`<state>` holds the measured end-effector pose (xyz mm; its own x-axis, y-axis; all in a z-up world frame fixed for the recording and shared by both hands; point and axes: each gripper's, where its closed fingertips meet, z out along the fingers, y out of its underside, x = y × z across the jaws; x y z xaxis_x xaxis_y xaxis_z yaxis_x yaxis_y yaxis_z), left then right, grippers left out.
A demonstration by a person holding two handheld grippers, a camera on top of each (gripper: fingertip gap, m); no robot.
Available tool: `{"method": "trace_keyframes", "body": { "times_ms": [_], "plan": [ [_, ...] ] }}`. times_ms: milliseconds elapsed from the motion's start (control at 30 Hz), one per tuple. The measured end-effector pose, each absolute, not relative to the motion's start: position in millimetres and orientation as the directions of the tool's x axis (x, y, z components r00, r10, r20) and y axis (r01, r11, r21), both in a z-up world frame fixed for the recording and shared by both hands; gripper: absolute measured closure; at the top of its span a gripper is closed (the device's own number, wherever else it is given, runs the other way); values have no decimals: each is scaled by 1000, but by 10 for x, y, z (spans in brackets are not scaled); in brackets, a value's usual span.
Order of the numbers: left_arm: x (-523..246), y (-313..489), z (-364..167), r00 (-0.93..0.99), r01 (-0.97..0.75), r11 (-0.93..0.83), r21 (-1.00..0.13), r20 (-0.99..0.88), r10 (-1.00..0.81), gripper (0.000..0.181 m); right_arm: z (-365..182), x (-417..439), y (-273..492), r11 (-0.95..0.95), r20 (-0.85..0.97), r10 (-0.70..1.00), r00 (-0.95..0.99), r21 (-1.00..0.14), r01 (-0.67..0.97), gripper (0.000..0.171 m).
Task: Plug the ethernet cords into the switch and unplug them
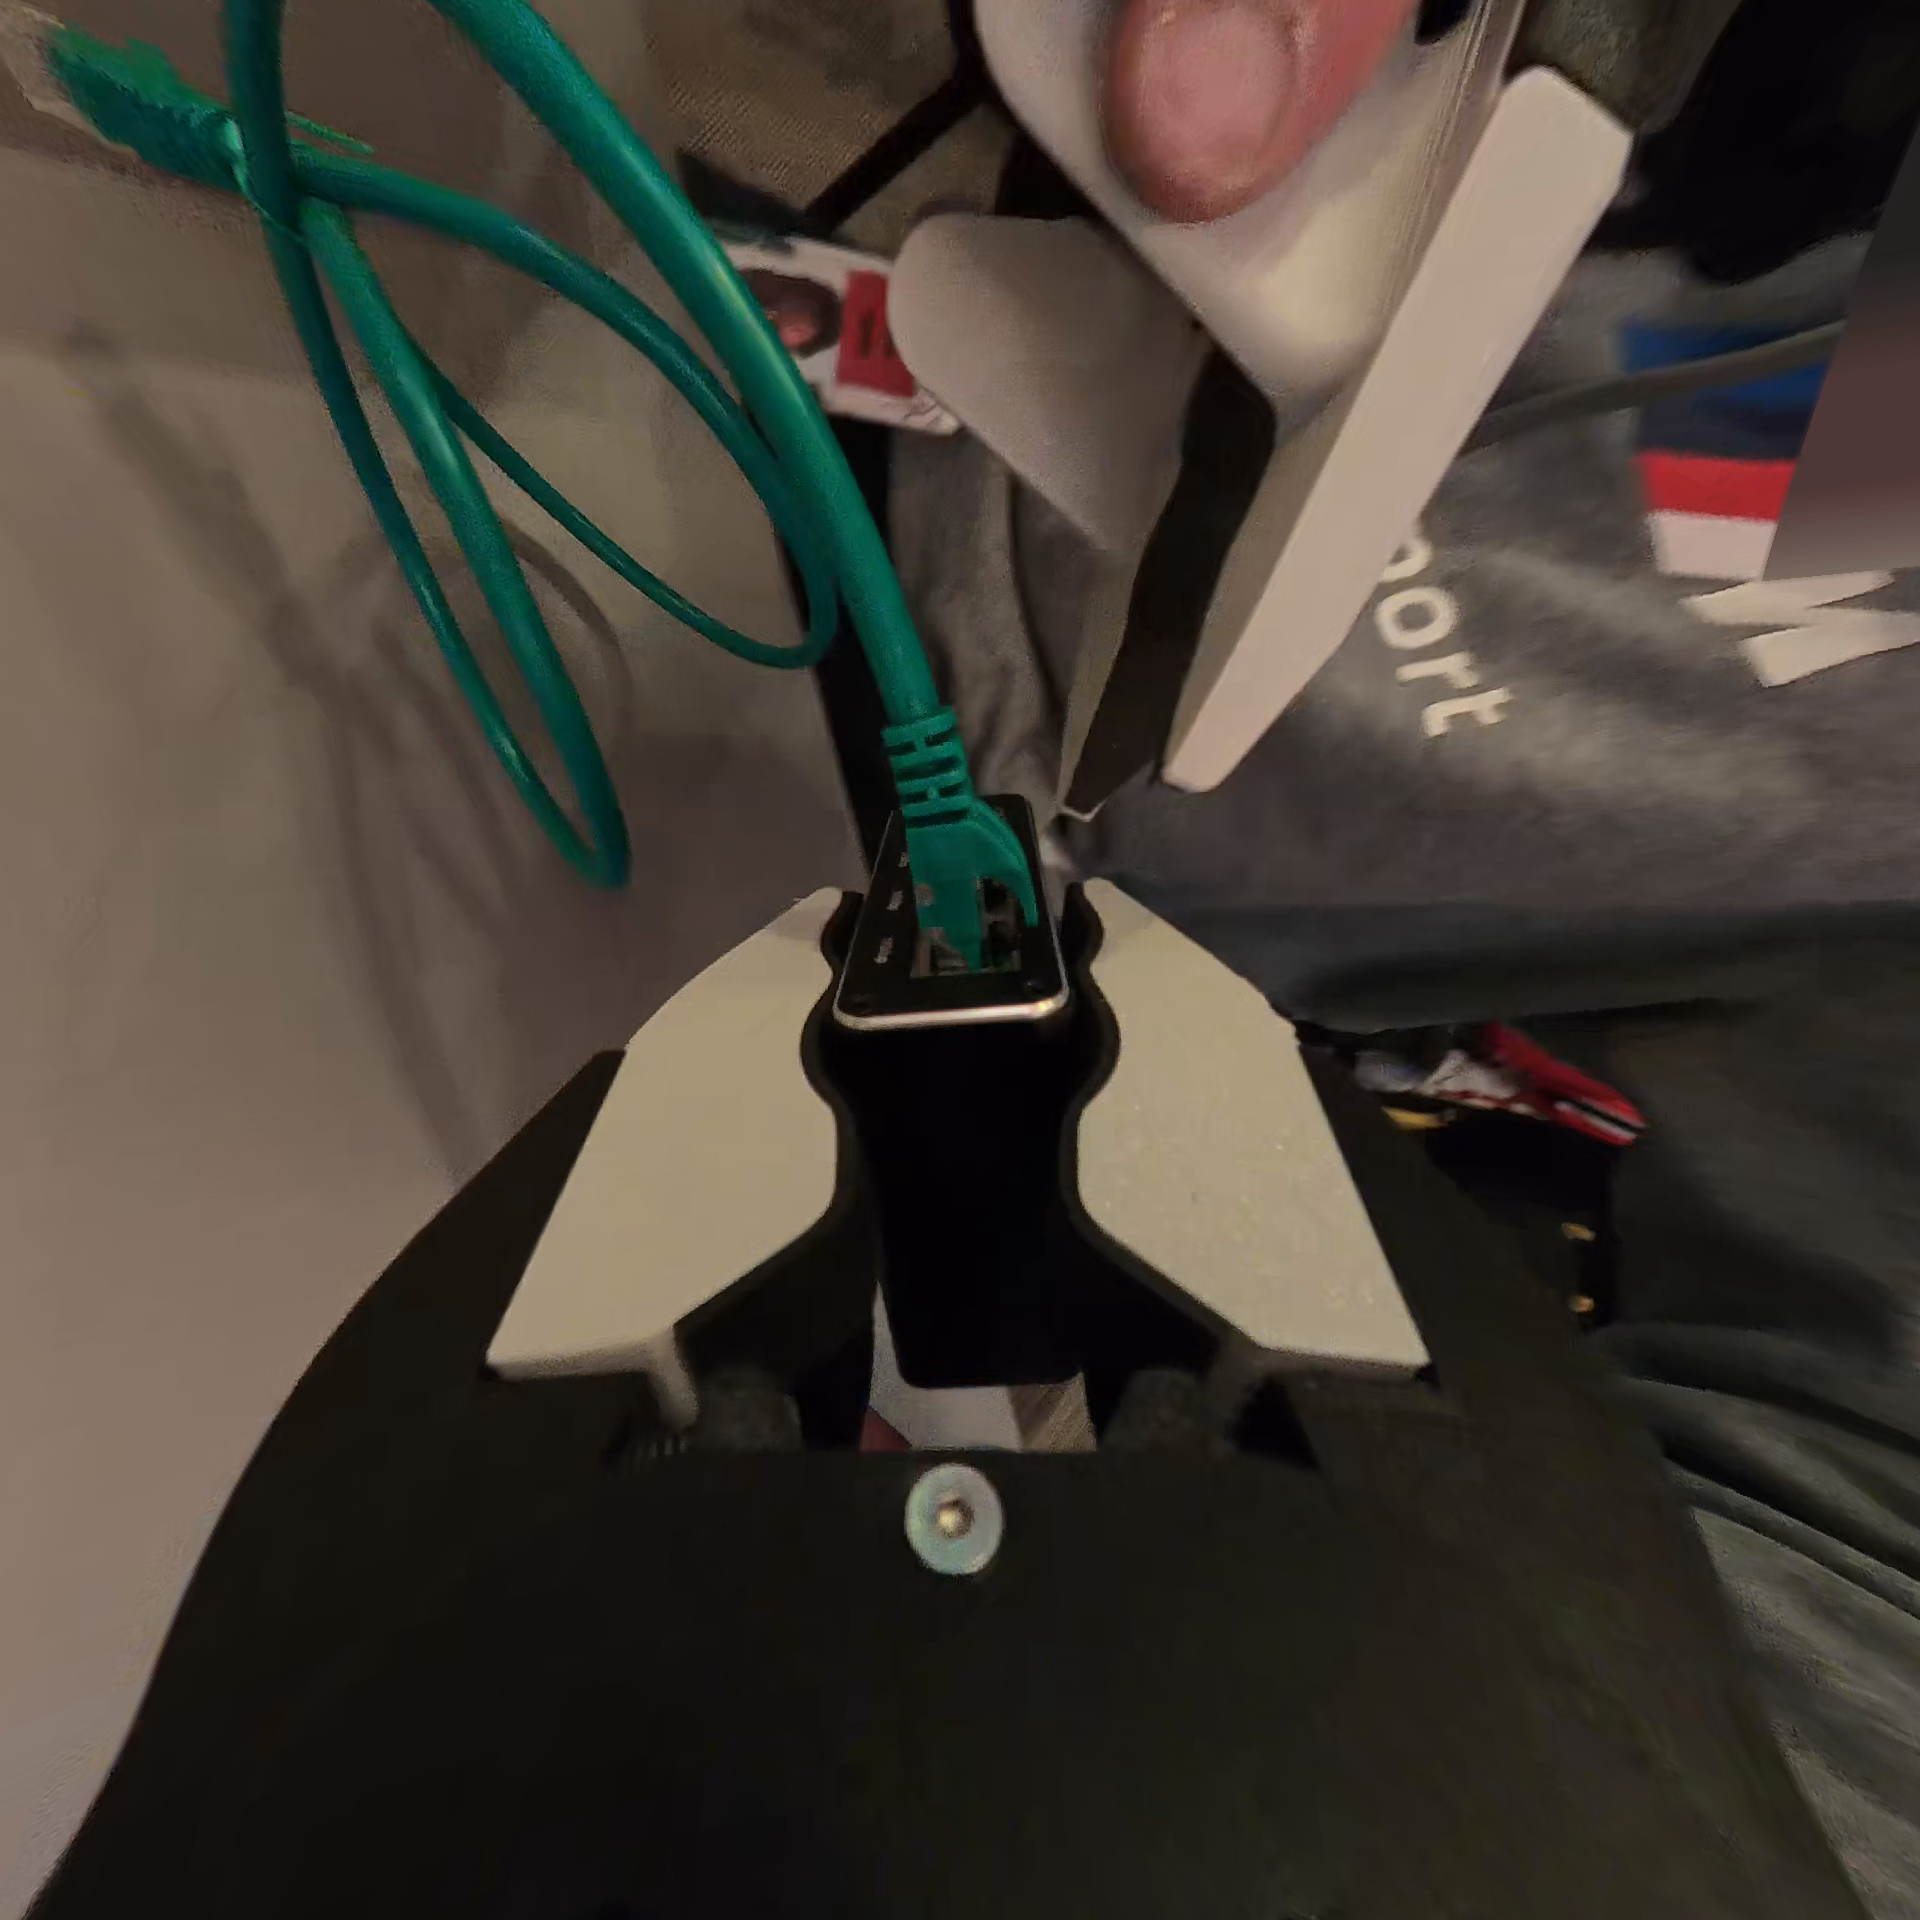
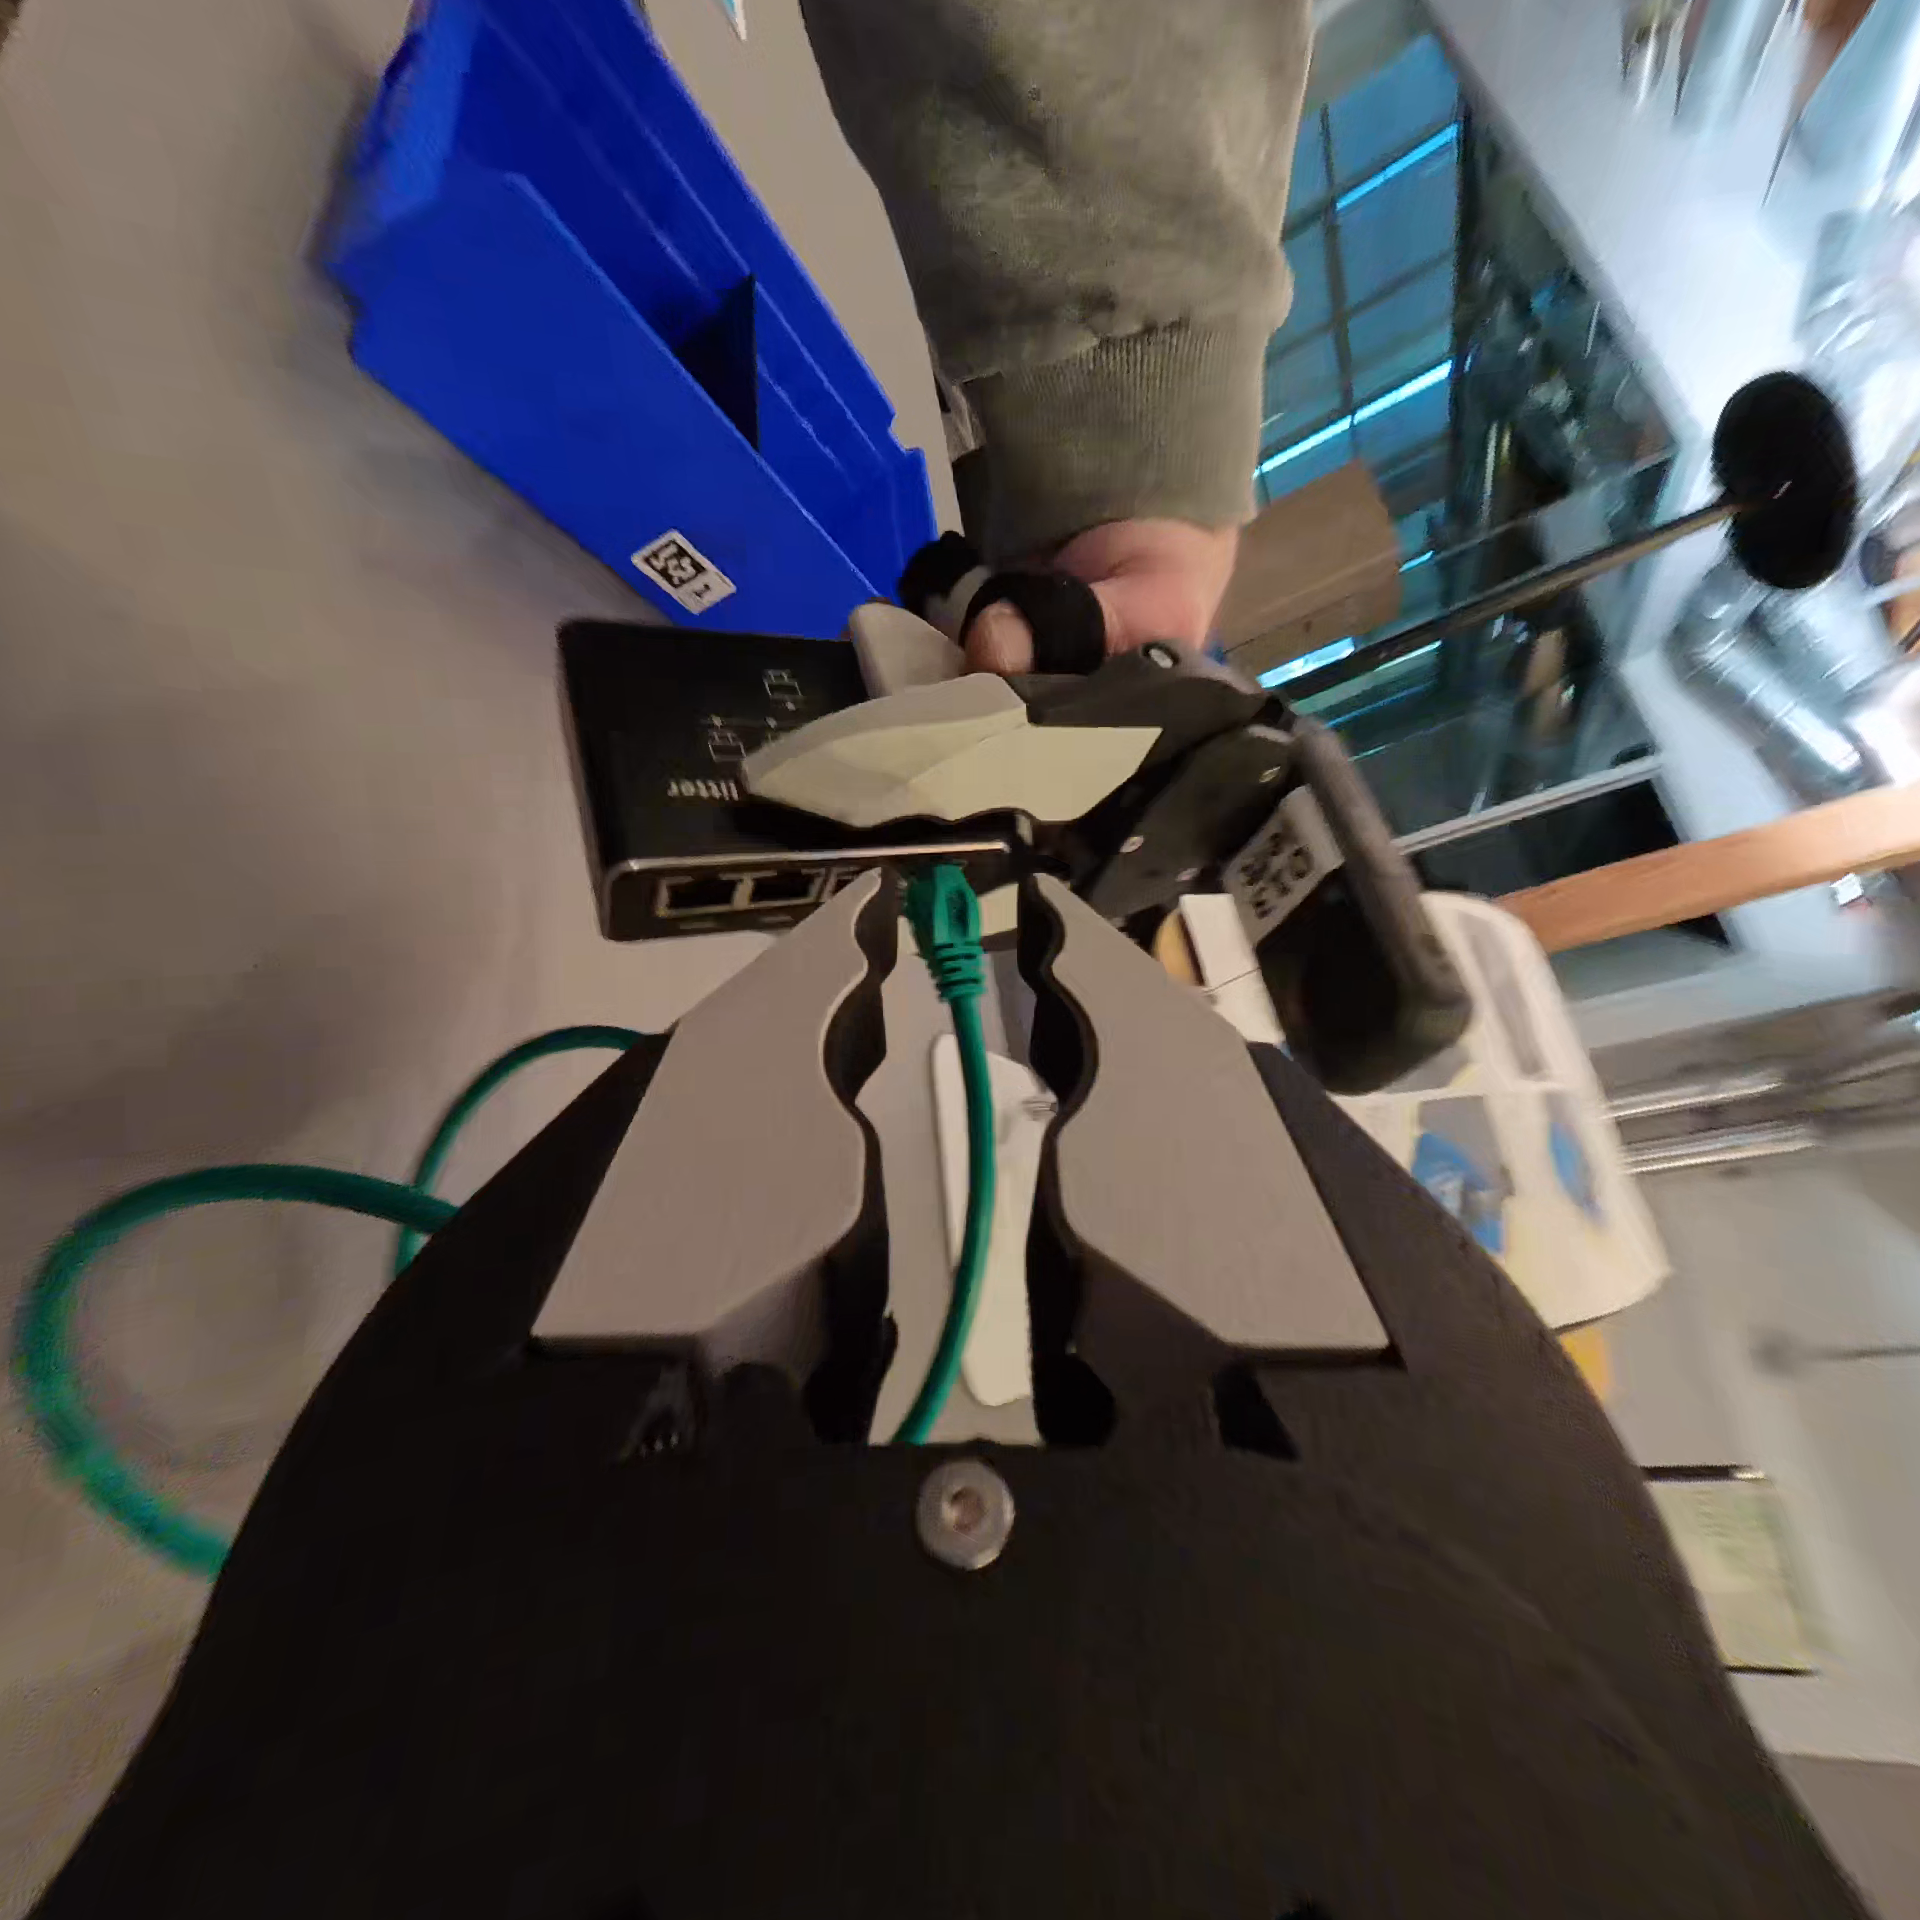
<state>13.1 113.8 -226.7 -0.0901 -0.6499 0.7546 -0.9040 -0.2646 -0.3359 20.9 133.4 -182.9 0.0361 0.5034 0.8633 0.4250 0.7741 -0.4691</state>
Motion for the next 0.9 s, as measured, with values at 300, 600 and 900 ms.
{"method": "trace_keyframes", "body": {
  "times_ms": [300, 600, 900],
  "plan": [
    [268, 845, -2148, -238, -804, -425, -415, 881, -409, 146, -1986, 175, 1187, 918, 986, -20, -163, 82, 388, 152],
    [369, 696, -2174, -278, -799, -451, -398, 909, -310, 145, -2053, 211, 1190, 918, 971, -109, -212, 180, 354, 160],
    [381, 710, -2115, -280, -810, -444, -384, 917, -284, 145, -2007, 249, 1156, 919, 961, -176, -214, 238, 314, 160]
  ]
}}
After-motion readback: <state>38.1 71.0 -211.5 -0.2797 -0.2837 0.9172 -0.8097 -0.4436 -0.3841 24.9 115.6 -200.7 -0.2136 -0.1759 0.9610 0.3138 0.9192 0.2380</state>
